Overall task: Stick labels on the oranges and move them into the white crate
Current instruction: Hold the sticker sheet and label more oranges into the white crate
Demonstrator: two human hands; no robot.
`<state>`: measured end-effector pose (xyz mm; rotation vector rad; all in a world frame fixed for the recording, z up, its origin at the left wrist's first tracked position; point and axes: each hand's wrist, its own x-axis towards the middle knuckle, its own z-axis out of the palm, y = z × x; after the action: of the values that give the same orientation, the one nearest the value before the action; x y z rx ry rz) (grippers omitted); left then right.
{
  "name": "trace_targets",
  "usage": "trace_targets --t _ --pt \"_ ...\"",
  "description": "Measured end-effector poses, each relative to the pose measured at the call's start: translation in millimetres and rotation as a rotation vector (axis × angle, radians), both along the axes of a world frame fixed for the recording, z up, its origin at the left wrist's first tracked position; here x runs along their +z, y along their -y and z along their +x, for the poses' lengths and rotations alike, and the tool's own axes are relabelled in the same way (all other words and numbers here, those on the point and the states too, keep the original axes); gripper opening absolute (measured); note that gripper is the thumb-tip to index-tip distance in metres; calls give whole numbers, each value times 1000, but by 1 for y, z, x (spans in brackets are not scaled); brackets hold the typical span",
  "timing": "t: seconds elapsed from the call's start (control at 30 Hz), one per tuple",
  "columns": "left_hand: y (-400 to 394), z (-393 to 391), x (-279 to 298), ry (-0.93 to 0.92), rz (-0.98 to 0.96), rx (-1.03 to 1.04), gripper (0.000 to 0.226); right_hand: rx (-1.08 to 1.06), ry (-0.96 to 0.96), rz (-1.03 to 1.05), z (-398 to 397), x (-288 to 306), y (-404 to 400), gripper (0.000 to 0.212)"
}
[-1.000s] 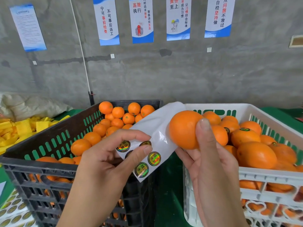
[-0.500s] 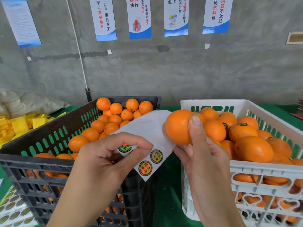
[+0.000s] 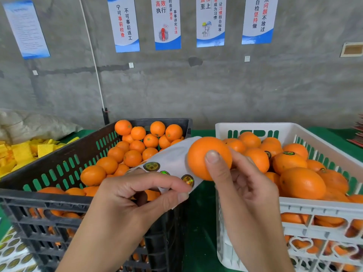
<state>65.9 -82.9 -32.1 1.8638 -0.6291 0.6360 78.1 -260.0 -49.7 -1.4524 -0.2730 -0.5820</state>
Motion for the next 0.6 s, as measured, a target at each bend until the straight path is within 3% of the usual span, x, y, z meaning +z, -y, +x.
trace_targets --t 0.23,0.37,0.6 --pt "2 5 0 55 -74 15 17 86 -129 49 1 -1 -14 53" --pt "6 6 -1 84 -128 76 25 253 -250 156 6 2 -13 58" --pt "8 8 -4 94 -201 59 29 315 -259 174 13 -3 -13 52"
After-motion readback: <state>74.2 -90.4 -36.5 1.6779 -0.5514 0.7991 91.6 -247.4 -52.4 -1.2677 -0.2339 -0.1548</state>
